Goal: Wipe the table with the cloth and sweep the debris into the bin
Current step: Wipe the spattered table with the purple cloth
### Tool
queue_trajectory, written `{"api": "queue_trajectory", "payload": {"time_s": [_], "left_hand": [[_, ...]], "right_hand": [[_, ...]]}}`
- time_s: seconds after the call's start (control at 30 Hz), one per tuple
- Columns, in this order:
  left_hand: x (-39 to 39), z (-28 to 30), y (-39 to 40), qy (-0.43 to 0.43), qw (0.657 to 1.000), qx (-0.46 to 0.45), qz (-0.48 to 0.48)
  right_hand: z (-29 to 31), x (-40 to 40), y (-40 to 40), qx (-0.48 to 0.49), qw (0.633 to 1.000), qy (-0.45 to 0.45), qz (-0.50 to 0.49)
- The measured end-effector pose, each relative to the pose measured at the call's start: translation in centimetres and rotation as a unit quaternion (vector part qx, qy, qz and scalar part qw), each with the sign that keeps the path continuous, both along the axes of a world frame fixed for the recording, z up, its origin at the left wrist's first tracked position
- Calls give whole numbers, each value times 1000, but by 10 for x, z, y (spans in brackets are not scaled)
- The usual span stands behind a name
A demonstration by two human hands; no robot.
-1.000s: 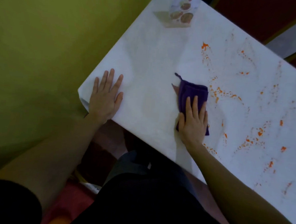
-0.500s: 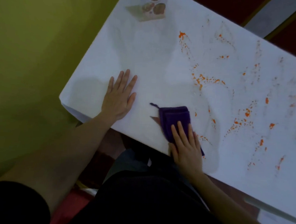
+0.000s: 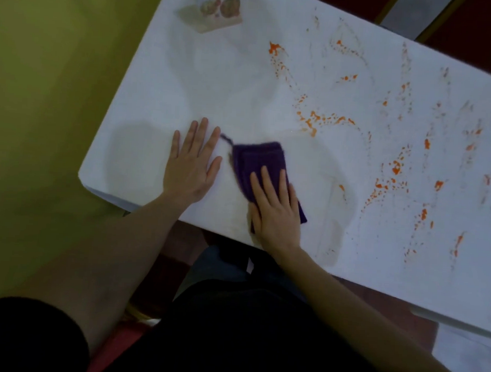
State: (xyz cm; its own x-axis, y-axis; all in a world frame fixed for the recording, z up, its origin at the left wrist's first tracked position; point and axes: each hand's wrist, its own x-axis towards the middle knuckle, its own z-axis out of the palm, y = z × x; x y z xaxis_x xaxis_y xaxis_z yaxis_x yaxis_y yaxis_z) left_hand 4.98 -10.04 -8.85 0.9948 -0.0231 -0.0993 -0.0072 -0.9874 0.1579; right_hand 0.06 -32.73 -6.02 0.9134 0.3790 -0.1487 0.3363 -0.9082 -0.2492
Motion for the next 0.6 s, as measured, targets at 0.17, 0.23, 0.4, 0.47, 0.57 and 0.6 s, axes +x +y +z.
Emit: {"api": "queue_trajectory", "payload": {"time_s": [0.17, 0.23, 0.4, 0.47, 0.57, 0.6], "left_hand": [[0, -2, 0, -6, 1000, 0, -1], [0, -1, 1, -6, 1000, -5, -1], [0, -2, 1, -11, 1000, -2, -1], [-1, -2, 1, -14, 1000, 1, -2], [-1, -4, 3, -14, 1000, -2, 0], [-2, -4, 4, -13, 1000, -2, 2]], "right_hand": [[1, -48, -73, -25, 999, -2, -28], [5, -43, -103, -30, 996, 7, -89], [5, 18, -119, -27, 980, 3, -198], [3, 45, -99, -20, 973, 1, -229], [3, 67, -51, -17, 978, 5, -206], [3, 64, -35, -15, 984, 2, -175]]}}
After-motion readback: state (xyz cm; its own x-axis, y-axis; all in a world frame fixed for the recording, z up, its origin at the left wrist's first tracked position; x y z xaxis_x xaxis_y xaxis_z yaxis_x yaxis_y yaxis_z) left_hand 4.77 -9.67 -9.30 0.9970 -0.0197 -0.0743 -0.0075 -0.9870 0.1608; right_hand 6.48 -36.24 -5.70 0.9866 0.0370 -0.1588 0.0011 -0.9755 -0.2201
